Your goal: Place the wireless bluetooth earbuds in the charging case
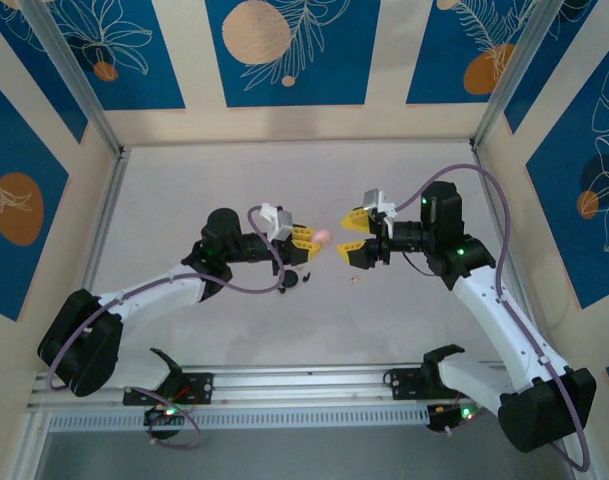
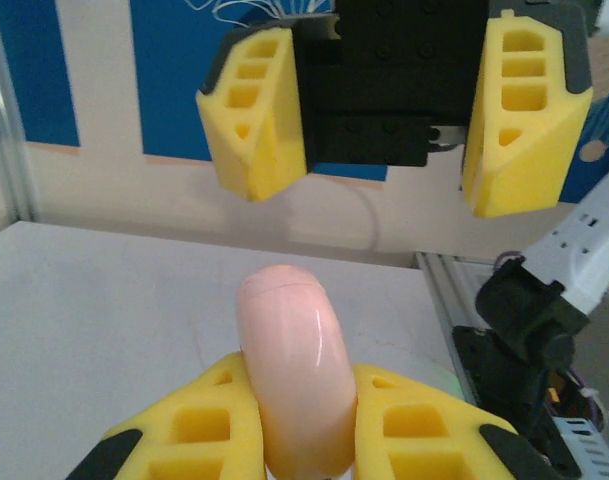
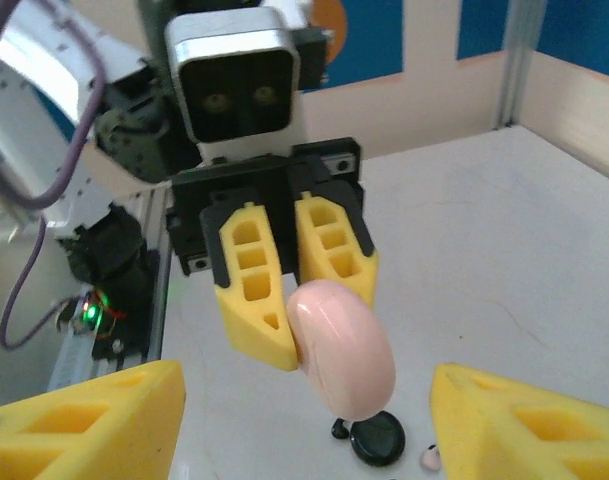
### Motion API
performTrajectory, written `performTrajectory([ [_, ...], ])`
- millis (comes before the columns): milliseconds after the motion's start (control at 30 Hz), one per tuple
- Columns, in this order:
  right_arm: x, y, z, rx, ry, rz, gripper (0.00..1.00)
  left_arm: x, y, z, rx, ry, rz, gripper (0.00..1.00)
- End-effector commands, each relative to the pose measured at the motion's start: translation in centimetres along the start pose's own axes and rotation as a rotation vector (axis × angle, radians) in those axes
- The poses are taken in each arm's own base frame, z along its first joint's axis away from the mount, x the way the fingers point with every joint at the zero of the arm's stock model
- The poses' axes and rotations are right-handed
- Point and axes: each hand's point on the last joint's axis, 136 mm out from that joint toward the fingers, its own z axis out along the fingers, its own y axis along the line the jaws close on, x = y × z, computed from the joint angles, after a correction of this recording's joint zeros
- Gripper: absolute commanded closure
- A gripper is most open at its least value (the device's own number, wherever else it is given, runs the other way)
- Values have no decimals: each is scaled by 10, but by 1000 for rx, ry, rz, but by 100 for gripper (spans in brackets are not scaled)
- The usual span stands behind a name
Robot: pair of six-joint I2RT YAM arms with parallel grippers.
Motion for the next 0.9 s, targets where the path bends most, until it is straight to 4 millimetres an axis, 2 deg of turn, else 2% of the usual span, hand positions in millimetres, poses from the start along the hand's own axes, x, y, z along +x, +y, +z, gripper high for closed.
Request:
performTrajectory([
  [0,1,16,1,-107,8,-82,39,-26,-14,-2,88,-48,98,90],
  [400,3,21,15,-219,26,-81,43,-42,-24,-2,154,-105,121,90],
  [700,-5,26,14,-303,-9,-78,55,-49,-28,-1,185,-137,118,91],
  [867,-13,29,13,-347,-38,-79,68,-48,-27,-1,194,-140,112,91],
])
